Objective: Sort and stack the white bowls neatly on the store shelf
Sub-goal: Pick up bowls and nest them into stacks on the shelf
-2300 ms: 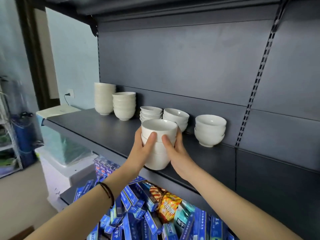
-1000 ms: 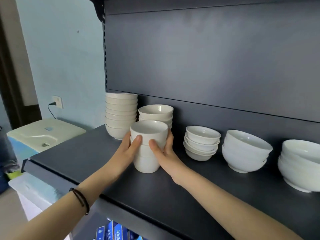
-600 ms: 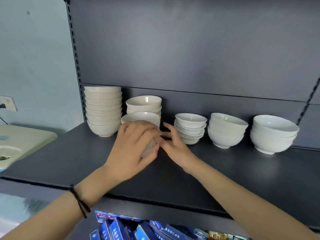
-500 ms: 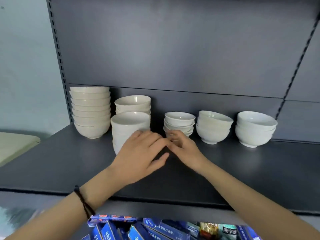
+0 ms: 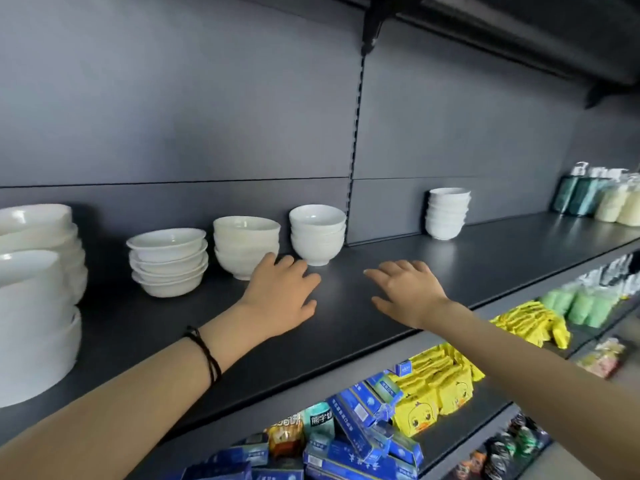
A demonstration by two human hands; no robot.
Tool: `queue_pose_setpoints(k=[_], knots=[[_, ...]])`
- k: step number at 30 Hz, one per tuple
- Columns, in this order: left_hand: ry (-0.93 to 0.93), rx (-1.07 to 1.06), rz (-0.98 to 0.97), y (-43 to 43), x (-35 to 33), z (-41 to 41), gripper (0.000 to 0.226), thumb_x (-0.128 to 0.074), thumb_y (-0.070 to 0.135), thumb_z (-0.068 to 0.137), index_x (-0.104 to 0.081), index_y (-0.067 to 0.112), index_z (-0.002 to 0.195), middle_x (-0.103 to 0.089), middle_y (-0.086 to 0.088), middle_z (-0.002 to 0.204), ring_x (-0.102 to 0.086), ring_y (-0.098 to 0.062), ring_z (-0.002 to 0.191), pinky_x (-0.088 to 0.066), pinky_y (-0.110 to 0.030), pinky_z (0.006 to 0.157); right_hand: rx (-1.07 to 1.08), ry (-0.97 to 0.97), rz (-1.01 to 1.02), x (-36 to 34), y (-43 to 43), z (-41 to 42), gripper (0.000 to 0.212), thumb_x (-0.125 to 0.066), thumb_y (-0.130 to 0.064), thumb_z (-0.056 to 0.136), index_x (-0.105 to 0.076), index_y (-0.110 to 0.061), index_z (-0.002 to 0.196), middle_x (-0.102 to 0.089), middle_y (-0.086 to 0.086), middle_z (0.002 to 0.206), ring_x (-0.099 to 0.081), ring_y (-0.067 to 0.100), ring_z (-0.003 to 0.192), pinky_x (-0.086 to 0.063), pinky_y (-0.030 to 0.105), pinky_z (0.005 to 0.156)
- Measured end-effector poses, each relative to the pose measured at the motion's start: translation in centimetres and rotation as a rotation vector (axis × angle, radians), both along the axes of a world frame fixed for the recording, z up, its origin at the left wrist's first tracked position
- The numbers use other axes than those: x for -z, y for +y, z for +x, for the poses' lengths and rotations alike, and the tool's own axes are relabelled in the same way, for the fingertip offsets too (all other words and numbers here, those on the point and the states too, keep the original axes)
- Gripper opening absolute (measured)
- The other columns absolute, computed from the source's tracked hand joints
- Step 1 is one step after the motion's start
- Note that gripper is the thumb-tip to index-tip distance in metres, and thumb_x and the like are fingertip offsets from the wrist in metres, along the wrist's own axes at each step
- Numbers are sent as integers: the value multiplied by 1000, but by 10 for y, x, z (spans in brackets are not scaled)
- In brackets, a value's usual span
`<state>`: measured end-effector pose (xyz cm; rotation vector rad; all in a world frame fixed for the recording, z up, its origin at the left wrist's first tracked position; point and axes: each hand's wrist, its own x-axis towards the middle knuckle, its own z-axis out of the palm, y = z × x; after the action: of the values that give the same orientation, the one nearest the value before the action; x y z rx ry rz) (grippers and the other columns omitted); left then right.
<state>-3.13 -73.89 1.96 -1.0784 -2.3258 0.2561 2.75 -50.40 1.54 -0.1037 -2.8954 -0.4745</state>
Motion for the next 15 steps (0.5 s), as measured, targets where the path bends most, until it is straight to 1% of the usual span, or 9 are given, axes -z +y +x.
queue_pose_setpoints(k=[7, 11, 15], knots=[[-67, 49, 26, 97, 7, -5, 48, -37, 47, 95, -40, 28, 139, -50, -1, 134, -49, -23, 118, -35, -38, 92, 194, -4, -46, 0, 90, 22, 63, -39, -53, 96, -17, -34, 152, -35, 1, 151, -34, 27, 139, -24, 47, 114], [-82, 30, 26, 157, 7, -8, 53, -34, 49, 96, -31, 30, 145, -46, -1, 139, -47, -24, 121, -34, -40, 96, 212, 0, -54, 0, 145, 27, 62, -40, -51, 96, -18, -33, 152, -37, 0, 151, -36, 27, 137, -28, 45, 112], [-105, -30, 75, 218, 8, -11, 54, -33, 50, 96, -31, 29, 145, -48, 0, 139, -47, -23, 122, -35, -40, 97, 206, 14, -80, -4, 204, 22, 60, -41, -49, 96, -21, -33, 150, -40, 0, 148, -38, 27, 136, -32, 44, 109]])
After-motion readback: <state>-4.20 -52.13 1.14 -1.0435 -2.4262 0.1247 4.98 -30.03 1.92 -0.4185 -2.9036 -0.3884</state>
